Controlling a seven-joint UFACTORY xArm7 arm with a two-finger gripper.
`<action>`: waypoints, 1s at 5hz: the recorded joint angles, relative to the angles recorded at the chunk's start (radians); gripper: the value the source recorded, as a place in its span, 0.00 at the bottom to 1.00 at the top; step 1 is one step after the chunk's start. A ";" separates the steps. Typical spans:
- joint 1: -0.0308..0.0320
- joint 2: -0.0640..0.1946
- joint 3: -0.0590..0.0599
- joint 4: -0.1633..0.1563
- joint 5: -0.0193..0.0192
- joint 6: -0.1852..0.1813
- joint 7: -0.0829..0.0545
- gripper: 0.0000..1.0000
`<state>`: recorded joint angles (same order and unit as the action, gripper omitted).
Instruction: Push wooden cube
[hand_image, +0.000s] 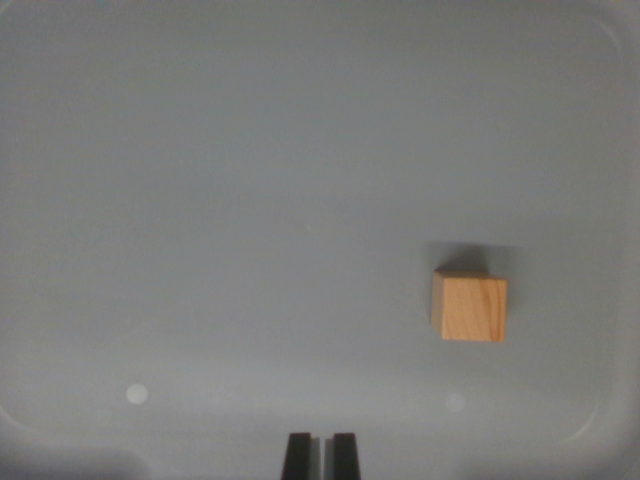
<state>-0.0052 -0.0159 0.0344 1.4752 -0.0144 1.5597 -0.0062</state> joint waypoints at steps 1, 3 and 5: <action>-0.0038 0.001 -0.005 -0.024 -0.0008 -0.025 -0.007 0.00; -0.0081 0.002 -0.010 -0.051 -0.0017 -0.054 -0.016 0.00; -0.0128 0.004 -0.016 -0.080 -0.0027 -0.084 -0.024 0.00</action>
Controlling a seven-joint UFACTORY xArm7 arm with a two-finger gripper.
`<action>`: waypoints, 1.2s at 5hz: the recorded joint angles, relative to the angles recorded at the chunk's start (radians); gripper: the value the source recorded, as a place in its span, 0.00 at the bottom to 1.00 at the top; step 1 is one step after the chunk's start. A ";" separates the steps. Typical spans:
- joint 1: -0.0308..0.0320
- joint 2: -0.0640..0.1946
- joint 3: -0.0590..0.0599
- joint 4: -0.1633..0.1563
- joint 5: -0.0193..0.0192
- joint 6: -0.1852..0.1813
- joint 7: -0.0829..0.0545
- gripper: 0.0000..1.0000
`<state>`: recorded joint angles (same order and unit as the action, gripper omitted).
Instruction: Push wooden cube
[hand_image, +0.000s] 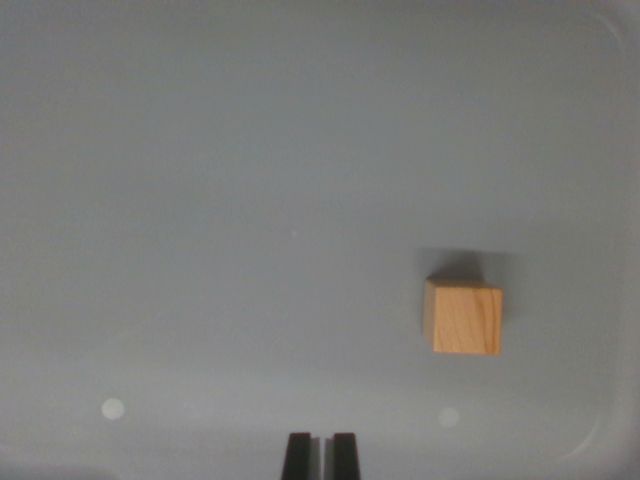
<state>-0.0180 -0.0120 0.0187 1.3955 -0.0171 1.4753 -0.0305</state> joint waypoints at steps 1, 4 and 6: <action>0.0000 0.000 0.000 0.000 0.0000 0.000 0.000 0.00; -0.0111 0.003 -0.014 -0.069 -0.0023 -0.073 -0.021 0.00; -0.0172 0.005 -0.021 -0.108 -0.0036 -0.114 -0.033 0.00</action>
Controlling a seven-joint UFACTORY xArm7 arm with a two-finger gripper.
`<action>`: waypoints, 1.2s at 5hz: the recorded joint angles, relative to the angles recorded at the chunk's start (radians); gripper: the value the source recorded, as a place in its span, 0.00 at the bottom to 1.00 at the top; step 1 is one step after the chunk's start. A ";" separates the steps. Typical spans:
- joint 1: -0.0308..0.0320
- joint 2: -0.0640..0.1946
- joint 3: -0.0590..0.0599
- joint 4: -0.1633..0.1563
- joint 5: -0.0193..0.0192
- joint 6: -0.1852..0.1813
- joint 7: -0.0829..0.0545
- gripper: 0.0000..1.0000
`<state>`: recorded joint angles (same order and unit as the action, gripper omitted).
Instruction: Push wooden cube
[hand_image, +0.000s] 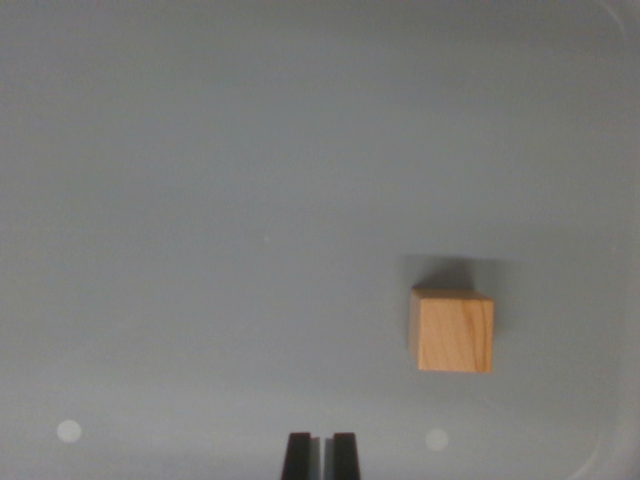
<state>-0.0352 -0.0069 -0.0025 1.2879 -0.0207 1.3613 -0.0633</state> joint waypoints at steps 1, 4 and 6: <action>0.0000 0.000 0.000 0.000 0.0000 0.000 0.000 0.00; -0.0132 0.004 -0.016 -0.082 -0.0027 -0.087 -0.025 0.00; -0.0201 0.006 -0.025 -0.125 -0.0042 -0.133 -0.038 0.00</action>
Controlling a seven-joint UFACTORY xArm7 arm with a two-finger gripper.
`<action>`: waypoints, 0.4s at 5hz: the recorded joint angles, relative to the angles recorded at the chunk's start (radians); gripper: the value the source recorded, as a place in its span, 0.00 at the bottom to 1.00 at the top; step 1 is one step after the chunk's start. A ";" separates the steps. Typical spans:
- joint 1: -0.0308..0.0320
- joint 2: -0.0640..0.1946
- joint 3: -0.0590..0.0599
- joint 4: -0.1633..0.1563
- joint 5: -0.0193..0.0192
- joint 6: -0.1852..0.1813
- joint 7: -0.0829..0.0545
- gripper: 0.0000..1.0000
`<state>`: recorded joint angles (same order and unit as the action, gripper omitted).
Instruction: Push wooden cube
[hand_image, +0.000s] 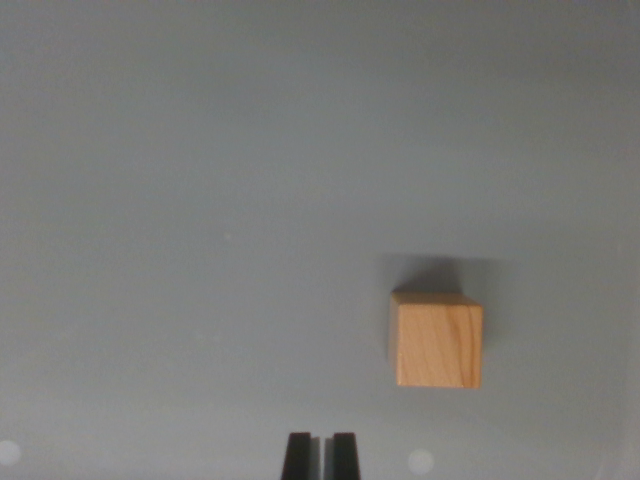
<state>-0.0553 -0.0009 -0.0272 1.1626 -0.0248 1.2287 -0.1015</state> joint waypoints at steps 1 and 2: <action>0.0000 0.000 0.000 0.000 0.0000 0.000 0.000 0.00; -0.0067 0.002 -0.008 -0.042 -0.0014 -0.044 -0.013 0.00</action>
<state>-0.0620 0.0011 -0.0354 1.1209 -0.0262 1.1845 -0.1143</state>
